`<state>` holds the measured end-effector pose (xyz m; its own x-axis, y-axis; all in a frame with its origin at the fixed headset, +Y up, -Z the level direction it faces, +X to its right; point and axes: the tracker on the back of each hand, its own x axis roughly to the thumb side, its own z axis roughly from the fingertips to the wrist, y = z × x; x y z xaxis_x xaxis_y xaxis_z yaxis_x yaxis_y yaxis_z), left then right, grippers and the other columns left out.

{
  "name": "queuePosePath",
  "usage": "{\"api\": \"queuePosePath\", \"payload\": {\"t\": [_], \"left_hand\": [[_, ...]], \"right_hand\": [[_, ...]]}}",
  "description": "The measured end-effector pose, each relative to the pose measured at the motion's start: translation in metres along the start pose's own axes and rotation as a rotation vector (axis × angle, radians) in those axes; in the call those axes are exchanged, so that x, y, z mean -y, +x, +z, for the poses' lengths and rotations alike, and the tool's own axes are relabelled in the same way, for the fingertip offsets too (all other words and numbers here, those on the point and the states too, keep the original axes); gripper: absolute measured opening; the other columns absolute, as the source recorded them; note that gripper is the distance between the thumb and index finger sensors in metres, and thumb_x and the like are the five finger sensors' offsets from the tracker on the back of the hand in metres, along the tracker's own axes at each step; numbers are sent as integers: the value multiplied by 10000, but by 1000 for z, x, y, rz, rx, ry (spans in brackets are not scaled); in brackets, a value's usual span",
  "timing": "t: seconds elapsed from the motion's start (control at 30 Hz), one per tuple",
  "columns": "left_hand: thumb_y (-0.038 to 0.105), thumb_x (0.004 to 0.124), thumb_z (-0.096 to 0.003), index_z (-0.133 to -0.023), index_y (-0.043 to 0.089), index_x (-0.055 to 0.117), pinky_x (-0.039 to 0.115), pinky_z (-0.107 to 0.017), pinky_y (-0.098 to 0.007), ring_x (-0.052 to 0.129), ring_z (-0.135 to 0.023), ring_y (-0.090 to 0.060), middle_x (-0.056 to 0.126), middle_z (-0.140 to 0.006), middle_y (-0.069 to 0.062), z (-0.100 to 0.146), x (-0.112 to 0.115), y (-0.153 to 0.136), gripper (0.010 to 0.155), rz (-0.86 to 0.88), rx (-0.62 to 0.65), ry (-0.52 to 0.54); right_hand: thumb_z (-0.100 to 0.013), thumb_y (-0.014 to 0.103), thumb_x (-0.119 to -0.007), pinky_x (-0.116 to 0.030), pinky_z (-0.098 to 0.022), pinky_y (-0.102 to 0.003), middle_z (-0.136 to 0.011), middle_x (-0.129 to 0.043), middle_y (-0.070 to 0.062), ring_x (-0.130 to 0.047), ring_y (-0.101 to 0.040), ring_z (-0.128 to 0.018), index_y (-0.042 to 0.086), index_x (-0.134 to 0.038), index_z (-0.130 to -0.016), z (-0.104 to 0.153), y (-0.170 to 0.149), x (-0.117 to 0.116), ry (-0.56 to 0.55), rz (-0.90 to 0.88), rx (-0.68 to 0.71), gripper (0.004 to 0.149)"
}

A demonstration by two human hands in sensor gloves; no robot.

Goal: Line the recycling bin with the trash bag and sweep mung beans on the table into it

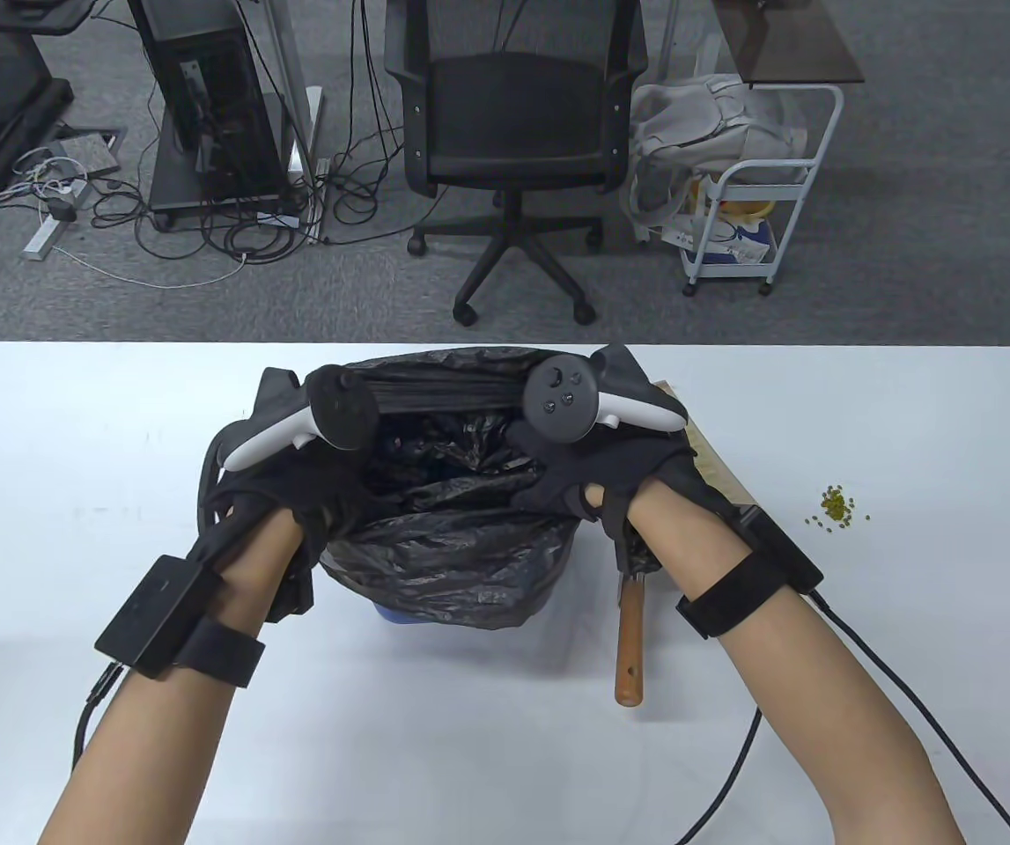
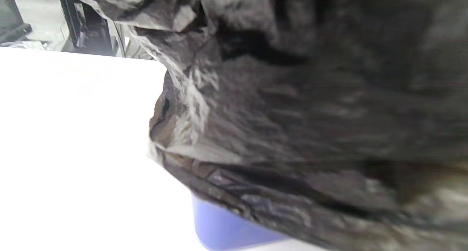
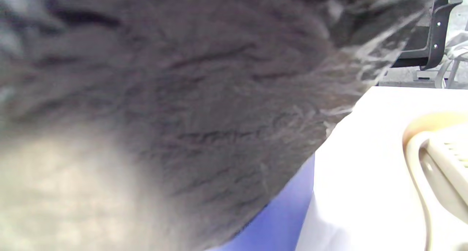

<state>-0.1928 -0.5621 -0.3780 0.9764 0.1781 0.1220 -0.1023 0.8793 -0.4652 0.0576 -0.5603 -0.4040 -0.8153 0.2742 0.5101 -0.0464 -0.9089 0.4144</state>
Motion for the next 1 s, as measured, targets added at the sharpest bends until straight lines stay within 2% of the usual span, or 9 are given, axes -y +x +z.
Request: {"api": "queuePosePath", "payload": {"t": [0.1, 0.17, 0.2, 0.3, 0.4, 0.5, 0.6, 0.77, 1.0], "left_hand": [[458, 861, -498, -1202, 70, 464, 359, -716, -822, 134, -1004, -756, -61, -1153, -331, 3, -3, -2, 896, 8, 5, 5], [463, 856, -498, -1198, 81, 489, 371, -715, -819, 149, -1006, -754, -22, -1166, -337, 7, -6, -6, 877, 29, 25, 10], [460, 858, -497, -1195, 78, 502, 372, -712, -820, 151, -1003, -757, -4, -1171, -341, 9, -7, -8, 872, 37, 24, 10], [477, 812, -510, -1195, 71, 506, 384, -706, -819, 162, -993, -769, 21, -1175, -359, 21, -15, -12, 853, 94, 47, 70], [455, 855, -501, -1182, 76, 565, 404, -706, -820, 206, -1003, -770, 95, -1196, -358, 34, -26, -9, 831, 134, 101, 155], [448, 897, -485, -1193, 86, 538, 387, -713, -825, 180, -1009, -770, 80, -1201, -349, 34, -28, -5, 872, 85, 86, 126], [467, 916, -466, -1211, 106, 450, 380, -717, -825, 163, -1007, -772, 56, -1191, -351, 23, -21, -6, 950, 11, 49, 71], [473, 910, -466, -1215, 126, 363, 390, -711, -828, 170, -995, -789, 13, -1174, -371, 7, -8, -16, 991, 25, 13, 20], [449, 897, -485, -1213, 174, 341, 445, -701, -818, 261, -1000, -785, 105, -1183, -397, 0, -1, -31, 957, 237, 81, -3]], "right_hand": [[-500, 474, -838, -416, -609, -832, -1188, -225, -331, -298, -802, -935, 53, -663, -1127, 9, -3, 11, -122, -50, 49, 775], [-494, 435, -847, -522, -572, -826, -1153, -468, -356, -501, -798, -903, 66, -802, -1034, 22, -7, 26, -325, -122, 74, 655], [-492, 419, -856, -553, -561, -820, -1127, -549, -360, -570, -776, -893, 78, -851, -994, 26, -9, 31, -382, -142, 90, 607], [-490, 369, -868, -601, -551, -800, -1068, -680, -349, -677, -726, -871, 106, -925, -916, 37, -14, 44, -503, -174, 91, 504], [-493, 376, -869, -565, -576, -797, -1116, -562, -366, -611, -739, -899, 124, -833, -1013, 34, -19, 44, -417, -148, 49, 579], [-492, 446, -864, -482, -603, -821, -1159, -249, -405, -409, -799, -929, 104, -560, -1173, 21, -24, 32, -221, -135, -3, 821], [-485, 479, -862, -473, -606, -830, -1130, -82, -414, -319, -820, -926, 91, -409, -1204, 8, -29, 16, -114, -147, -11, 934], [-474, 471, -874, -555, -599, -788, -1100, -50, -442, -433, -818, -900, 54, -394, -1194, -2, -30, 7, -140, -180, 11, 961], [-481, 406, -882, -605, -583, -750, -1100, -114, -460, -553, -764, -881, 18, -479, -1169, -5, -33, 5, -194, -211, -12, 887]]}}
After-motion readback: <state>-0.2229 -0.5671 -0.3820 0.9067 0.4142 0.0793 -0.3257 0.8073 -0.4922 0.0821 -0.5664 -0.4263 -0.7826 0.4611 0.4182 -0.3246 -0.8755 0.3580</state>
